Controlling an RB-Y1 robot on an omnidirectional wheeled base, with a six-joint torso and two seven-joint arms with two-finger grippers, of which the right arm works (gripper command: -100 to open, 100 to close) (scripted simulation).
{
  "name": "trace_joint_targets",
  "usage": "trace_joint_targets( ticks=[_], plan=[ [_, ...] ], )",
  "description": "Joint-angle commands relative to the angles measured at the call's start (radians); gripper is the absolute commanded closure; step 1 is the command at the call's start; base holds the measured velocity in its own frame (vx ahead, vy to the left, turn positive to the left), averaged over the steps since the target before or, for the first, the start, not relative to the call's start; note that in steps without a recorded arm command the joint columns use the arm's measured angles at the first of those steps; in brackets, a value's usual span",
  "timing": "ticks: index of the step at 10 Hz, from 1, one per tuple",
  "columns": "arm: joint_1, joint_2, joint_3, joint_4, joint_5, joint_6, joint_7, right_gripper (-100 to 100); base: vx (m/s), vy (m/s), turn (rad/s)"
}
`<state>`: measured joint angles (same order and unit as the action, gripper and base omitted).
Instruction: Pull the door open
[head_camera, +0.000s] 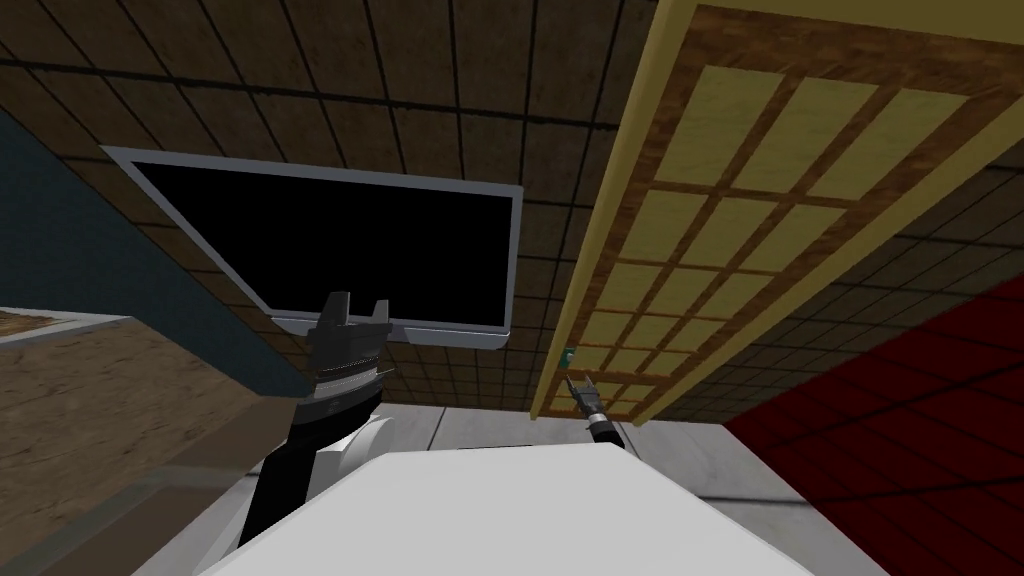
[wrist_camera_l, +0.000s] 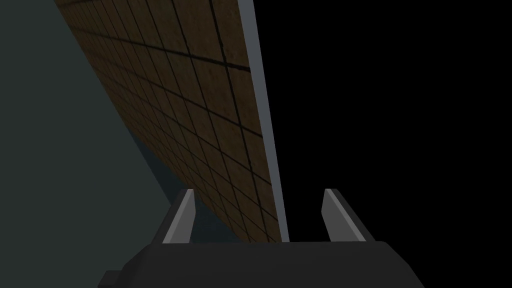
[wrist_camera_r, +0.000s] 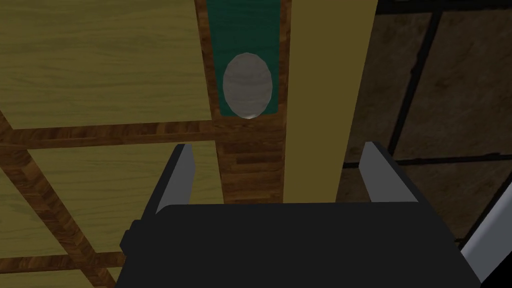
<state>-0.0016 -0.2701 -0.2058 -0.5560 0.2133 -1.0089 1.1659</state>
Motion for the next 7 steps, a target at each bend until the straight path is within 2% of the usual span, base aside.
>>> trace_joint_targets(
  ticks=[1, 4, 6, 7],
  plan=[
    [-0.015, -0.014, -0.012, 0.035, -0.032, -0.007, 0.012, -100, 0.096, -0.012, 0.266],
    [-0.035, -0.03, -0.026, 0.078, -0.072, -0.014, 0.026, -100, 0.102, -0.013, 0.132],
    [-0.042, -0.036, -0.03, 0.094, -0.086, -0.017, 0.03, -100, 0.035, -0.006, 0.047],
    [-0.053, -0.045, -0.038, 0.118, -0.108, -0.021, 0.038, -100, 0.072, -0.013, 0.208]
  ],
)
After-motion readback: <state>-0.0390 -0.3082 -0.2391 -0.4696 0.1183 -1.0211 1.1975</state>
